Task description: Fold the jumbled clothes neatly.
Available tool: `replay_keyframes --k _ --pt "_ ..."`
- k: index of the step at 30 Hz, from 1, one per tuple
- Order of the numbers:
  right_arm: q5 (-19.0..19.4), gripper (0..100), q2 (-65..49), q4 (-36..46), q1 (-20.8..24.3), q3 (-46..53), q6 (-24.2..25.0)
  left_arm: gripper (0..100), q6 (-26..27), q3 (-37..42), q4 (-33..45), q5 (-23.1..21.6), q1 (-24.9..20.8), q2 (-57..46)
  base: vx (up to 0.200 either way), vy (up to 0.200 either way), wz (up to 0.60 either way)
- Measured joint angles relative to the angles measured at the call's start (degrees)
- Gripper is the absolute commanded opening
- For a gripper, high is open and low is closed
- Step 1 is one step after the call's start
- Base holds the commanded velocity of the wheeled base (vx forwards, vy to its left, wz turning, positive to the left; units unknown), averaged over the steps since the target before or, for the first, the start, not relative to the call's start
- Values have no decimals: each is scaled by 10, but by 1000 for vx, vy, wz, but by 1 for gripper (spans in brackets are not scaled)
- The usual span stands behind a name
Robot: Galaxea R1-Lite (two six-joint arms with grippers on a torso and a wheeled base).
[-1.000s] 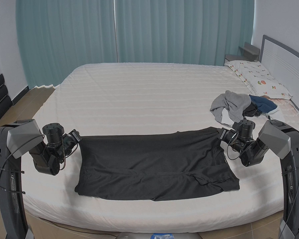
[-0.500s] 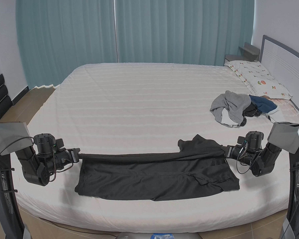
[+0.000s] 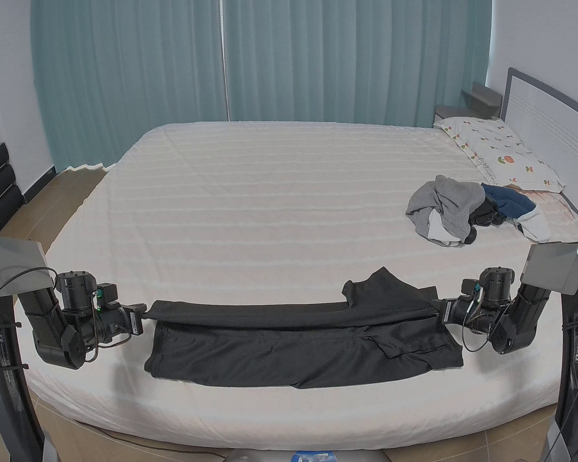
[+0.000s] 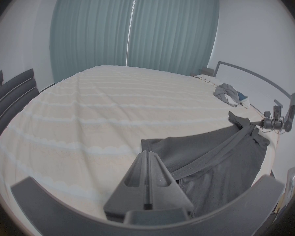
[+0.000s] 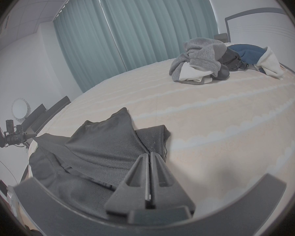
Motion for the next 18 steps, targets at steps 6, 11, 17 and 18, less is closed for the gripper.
replay_keyframes --k 6,11,17,18 --pt "0 0 0 0 1 12 -6 100 33 11 0 0 0 14 0 0 0" --pt "15 100 -1 0 1 19 -5 100 56 26 0 -2 -1 20 0 0 0" --pt "28 100 -9 -21 -2 20 33 100 58 35 -1 -21 2 20 0 0 0" --pt "29 100 -11 -25 -3 20 45 100 57 35 -2 -24 3 20 0 0 0"
